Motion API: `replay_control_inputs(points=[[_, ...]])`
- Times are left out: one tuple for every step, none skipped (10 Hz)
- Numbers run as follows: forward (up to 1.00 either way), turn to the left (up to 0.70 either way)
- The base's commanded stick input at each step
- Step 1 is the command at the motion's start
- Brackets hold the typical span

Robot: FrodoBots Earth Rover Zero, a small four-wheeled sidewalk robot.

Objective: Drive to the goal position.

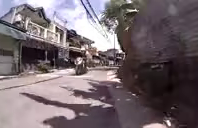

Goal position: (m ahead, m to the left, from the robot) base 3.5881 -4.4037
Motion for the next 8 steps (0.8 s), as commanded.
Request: replay_control_inputs(points=[[1.00, 0.00], [1.00, 0.00], [1.00, 0.00], [1.00, 0.00], [1.00, 0.00], [1.00, 0.00], [1.00, -0.40], [1.00, -0.23]])
